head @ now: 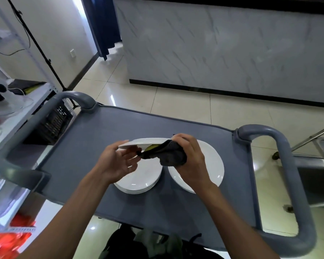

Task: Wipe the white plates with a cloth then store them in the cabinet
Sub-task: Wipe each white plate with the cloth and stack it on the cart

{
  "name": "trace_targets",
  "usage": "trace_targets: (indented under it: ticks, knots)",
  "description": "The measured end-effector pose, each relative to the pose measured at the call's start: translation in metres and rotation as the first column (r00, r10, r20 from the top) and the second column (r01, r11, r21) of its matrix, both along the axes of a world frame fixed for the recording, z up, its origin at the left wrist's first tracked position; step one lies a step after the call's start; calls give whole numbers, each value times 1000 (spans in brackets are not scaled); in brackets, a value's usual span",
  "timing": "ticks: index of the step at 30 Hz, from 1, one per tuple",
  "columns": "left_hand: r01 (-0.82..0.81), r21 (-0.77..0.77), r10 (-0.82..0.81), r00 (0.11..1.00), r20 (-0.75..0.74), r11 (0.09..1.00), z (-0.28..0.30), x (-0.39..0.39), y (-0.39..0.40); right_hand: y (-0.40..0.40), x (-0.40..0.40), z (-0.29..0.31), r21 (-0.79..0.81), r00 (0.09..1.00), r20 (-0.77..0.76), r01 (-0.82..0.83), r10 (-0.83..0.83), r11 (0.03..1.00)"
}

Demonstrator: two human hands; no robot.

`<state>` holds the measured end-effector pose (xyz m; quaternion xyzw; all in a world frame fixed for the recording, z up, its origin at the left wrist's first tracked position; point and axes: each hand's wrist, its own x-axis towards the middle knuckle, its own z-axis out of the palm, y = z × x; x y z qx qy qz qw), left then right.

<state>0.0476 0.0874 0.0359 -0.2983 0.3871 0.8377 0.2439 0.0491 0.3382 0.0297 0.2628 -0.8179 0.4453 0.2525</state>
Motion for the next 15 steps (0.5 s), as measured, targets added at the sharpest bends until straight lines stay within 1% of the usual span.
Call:
trace_targets:
  ticks: [3, 5, 8, 10, 15]
  knots:
    - [-166, 66, 167, 986, -21, 984, 1, 0, 12, 10, 5, -4, 50, 999, 35, -31, 29, 998]
    - [-209, 81, 214, 976, -48, 974, 1, -2, 16, 18, 7, -8, 79, 999, 48, -28, 25, 997]
    - [-232, 71, 238, 967, -95, 970, 0, -4, 17, 32, 9, -16, 144, 999, 51, 7, -15, 990]
    - [-253, 37, 256, 959, -120, 967, -3, -3, 18, 40, 12, -19, 176, 996, 78, 19, -33, 984]
    - [-274, -56, 243, 918, -313, 960, -8, 0, 17, 49, 18, -11, 117, 986, 165, 8, -28, 993]
